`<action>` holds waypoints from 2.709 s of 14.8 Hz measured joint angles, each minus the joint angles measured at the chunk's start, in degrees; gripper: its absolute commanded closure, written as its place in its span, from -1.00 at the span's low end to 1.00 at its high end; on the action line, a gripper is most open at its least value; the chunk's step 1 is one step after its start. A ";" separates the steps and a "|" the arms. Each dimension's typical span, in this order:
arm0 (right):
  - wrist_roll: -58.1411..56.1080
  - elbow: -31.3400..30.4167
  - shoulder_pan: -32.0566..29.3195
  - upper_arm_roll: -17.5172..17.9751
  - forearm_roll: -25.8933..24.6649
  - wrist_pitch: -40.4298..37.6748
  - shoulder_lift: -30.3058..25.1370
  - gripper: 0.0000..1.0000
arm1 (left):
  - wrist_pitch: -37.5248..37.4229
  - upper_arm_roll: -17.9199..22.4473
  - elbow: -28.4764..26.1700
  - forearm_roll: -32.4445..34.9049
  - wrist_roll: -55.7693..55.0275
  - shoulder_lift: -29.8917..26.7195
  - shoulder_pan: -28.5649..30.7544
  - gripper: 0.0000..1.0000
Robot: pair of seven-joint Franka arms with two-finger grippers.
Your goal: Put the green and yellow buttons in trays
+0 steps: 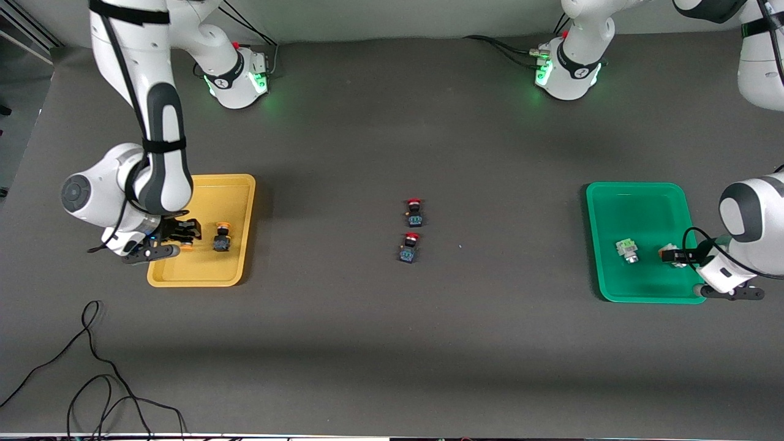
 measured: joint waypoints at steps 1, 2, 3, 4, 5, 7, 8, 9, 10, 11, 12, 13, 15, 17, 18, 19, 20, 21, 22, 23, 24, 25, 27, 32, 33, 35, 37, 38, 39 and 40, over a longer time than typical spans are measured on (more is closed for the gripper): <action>-2.41 -0.02 -0.02 0.60 2.96 0.75 2.20 1.00 | -1.55 -0.19 0.50 -0.05 -0.33 -1.23 -0.01 -0.97; -4.27 0.00 -0.03 1.17 5.32 1.39 4.33 1.00 | -4.21 -0.39 1.11 -0.21 -0.51 -3.06 -0.03 -0.97; -5.41 0.17 0.02 1.47 6.77 1.66 5.96 1.00 | -7.58 -0.70 1.92 -0.60 -0.78 -5.28 -0.03 -0.97; -5.67 0.39 0.42 1.07 7.02 1.62 6.33 1.00 | -11.66 -1.13 3.00 -1.20 -1.14 -7.87 -0.07 -0.97; -5.81 0.50 0.41 1.01 7.08 1.63 6.31 0.80 | -16.08 -1.64 4.35 -1.68 -1.45 -10.65 -0.17 -0.97; -6.21 0.66 0.31 1.01 7.12 1.63 6.32 -0.99 | -24.17 -2.54 7.57 -1.95 -2.58 -15.44 -0.82 -0.98; -6.27 0.77 0.31 1.01 7.13 1.63 6.31 -0.99 | -27.69 -2.82 9.29 -2.03 -3.40 -17.21 -1.46 -0.98; -6.27 0.96 0.32 1.01 7.14 1.61 6.29 -0.99 | -30.67 -3.02 11.02 -2.04 -4.73 -18.52 -2.38 -0.98; -6.27 1.23 0.41 0.78 7.14 1.35 6.18 -0.99 | -33.35 -3.21 12.79 -2.03 -6.48 -19.47 -3.64 -0.99; -6.27 1.80 0.73 -0.23 6.90 0.16 6.09 -0.99 | -35.82 -3.35 14.54 -2.02 -8.25 -20.15 -5.11 -0.99; -6.28 2.94 1.24 -2.26 6.07 -2.71 6.04 -0.99 | -37.93 -3.44 16.14 -2.00 -9.61 -20.71 -6.60 -0.99; -6.28 4.78 1.90 -5.19 4.65 -6.79 5.94 -0.99 | -39.37 -3.52 17.40 -2.01 -10.48 -21.28 -7.90 -0.99; -5.99 10.38 2.91 -12.03 1.53 -17.50 5.58 -0.99 | -40.33 -3.60 18.64 -2.05 -11.23 -22.60 -10.21 -0.98; -3.07 17.68 3.03 -17.45 -1.33 -28.97 4.69 -0.99 | -40.77 -3.67 18.78 -2.14 -11.82 -23.89 -12.69 -0.99; -0.79 21.21 3.07 -19.25 -2.08 -33.98 4.16 -0.99 | -41.56 -3.71 18.80 -2.15 -13.10 -24.46 -13.97 -0.99; 1.74 24.54 3.13 -20.69 -2.45 -38.40 3.80 -0.99 | -42.31 -3.74 18.80 -2.17 -14.38 -24.92 -15.10 -0.99; 4.22 27.65 3.22 -21.93 -2.64 -41.86 3.65 -0.99 | -42.62 -3.76 18.75 -2.24 -15.22 -25.21 -16.07 -0.98; 6.73 30.81 3.32 -23.16 -2.79 -44.83 3.63 -0.99 | -42.64 -3.79 18.59 -2.30 -15.82 -25.37 -16.91 -0.98; 8.98 34.01 3.41 -24.51 -3.03 -47.89 3.64 -0.99 | -42.41 -3.79 18.21 -2.31 -16.09 -25.51 -17.49 -0.98; 10.79 37.41 3.48 -26.11 -3.56 -51.46 3.63 -0.99 | -41.61 -3.79 17.30 -2.38 -16.23 -25.83 -17.76 -0.98; 12.01 40.34 3.56 -27.82 -4.13 -54.78 3.62 -0.99 | -40.21 -3.76 15.76 -2.77 -16.26 -26.46 -17.80 -0.99; 12.77 44.06 3.59 -30.88 -4.67 -59.03 3.65 -0.99 | -38.41 -3.59 13.24 -3.86 -16.27 -27.54 -17.77 -0.98; 12.87 47.81 3.58 -35.32 -4.87 -62.90 3.56 -0.99 | -37.26 -3.28 11.15 -5.37 -16.27 -28.61 -17.68 -0.99; 12.93 51.24 3.65 -38.93 -7.51 -65.54 3.12 -0.99 | -37.52 -1.57 10.18 -6.16 -15.89 -30.17 -16.16 -0.98; 13.46 51.29 3.89 -38.66 -7.53 -65.79 3.18 -0.99 | -37.59 -0.95 10.18 -6.18 -15.71 -30.45 -16.22 -0.98; 16.78 51.32 5.57 -38.31 -7.54 -66.00 3.33 -0.99 | -37.60 0.21 10.17 -6.18 -15.62 -30.84 -17.14 -0.98; 21.21 51.42 8.19 -38.29 -7.60 -66.00 3.57 -0.99 | -37.60 1.22 10.18 -6.18 -15.64 -31.01 -18.89 -0.98; 23.18 51.54 9.10 -38.29 -7.60 -66.00 3.74 -0.99 | -37.60 1.59 10.18 -6.17 -15.66 -31.01 -19.78 -0.98; 24.49 51.63 9.66 -38.29 -7.60 -66.00 3.89 -0.99 | -37.60 2.25 10.18 -6.17 -15.68 -31.01 -20.94 -0.98; 25.10 51.74 9.89 -38.29 -7.60 -66.00 4.01 -0.99 | -37.60 3.14 10.22 -6.14 -15.72 -31.01 -22.26 -0.98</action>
